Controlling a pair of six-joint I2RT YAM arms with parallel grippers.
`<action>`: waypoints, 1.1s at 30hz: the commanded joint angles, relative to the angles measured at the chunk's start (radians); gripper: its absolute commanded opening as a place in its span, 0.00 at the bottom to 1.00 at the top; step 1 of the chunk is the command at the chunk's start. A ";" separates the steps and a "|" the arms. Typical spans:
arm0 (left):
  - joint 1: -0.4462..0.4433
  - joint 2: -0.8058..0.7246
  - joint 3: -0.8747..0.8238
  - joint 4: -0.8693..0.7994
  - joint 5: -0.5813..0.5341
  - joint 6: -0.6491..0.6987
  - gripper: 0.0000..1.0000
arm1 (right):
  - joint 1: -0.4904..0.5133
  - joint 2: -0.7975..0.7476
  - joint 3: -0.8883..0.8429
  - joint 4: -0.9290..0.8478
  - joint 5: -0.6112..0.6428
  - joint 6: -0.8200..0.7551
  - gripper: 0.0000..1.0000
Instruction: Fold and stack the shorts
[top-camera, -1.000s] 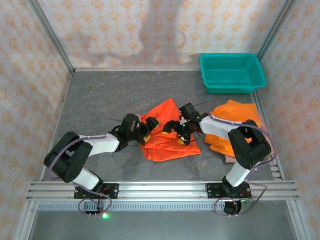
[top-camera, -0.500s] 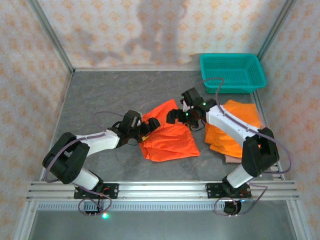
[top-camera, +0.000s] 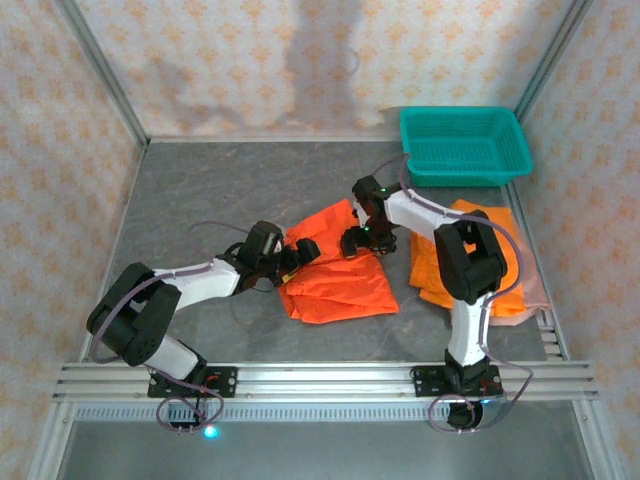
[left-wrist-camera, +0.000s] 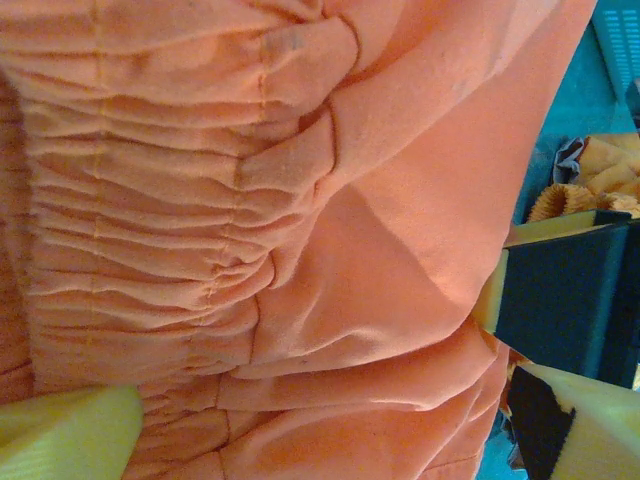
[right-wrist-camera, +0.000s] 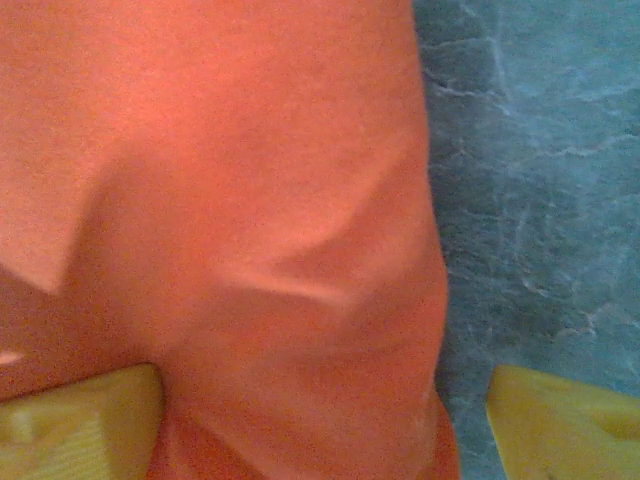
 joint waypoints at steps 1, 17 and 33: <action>0.005 0.031 -0.029 -0.062 -0.025 0.026 0.96 | 0.000 0.041 0.019 -0.010 -0.059 -0.019 0.77; 0.006 -0.174 0.014 -0.082 -0.101 0.109 0.98 | 0.029 -0.105 -0.042 -0.027 0.151 0.166 0.00; 0.006 -0.204 0.027 -0.043 -0.122 0.104 0.99 | 0.043 -0.284 0.275 -0.583 0.729 0.240 0.00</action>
